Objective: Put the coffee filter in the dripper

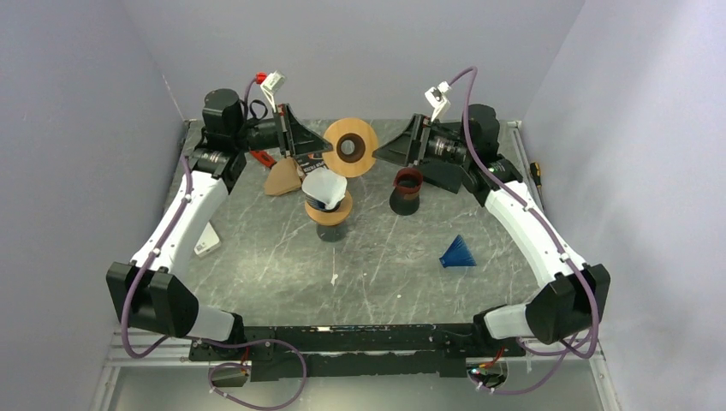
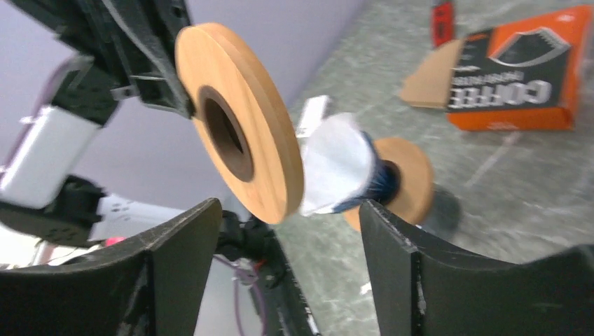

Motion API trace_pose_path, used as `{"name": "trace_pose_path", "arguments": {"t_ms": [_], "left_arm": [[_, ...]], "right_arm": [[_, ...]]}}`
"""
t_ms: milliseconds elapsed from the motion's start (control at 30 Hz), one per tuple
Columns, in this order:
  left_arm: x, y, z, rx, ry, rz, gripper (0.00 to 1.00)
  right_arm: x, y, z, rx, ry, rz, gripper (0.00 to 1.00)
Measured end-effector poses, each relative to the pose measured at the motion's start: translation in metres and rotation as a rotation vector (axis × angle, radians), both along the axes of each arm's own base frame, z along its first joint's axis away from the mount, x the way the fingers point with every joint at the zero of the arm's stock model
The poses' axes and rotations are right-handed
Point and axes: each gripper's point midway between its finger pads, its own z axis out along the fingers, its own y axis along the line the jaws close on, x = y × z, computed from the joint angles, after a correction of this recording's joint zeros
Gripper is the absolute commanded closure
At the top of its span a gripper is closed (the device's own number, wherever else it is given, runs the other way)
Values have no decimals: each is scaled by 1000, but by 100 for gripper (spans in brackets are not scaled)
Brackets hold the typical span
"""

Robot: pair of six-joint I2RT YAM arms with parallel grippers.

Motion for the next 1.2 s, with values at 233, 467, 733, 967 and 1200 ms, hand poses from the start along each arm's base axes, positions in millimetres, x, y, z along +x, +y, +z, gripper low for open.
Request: {"name": "trace_pose_path", "arguments": {"t_ms": [233, 467, 733, 967, 1200], "left_arm": [[-24, 0, 23, -55, -66, -75, 100], [-30, 0, 23, -63, -61, -90, 100], [-27, 1, 17, -51, -49, -80, 31], [-11, 8, -10, 34, -35, 19, 12], [25, 49, -50, 210, 19, 270, 5]], "right_arm": [[-15, 18, 34, 171, -36, 169, 48], [-23, 25, 41, 220, -39, 244, 100], [-28, 26, 40, 218, -58, 272, 100], [-13, 16, 21, 175, 2, 197, 100], [19, -32, -14, 144, 85, -2, 100]]}}
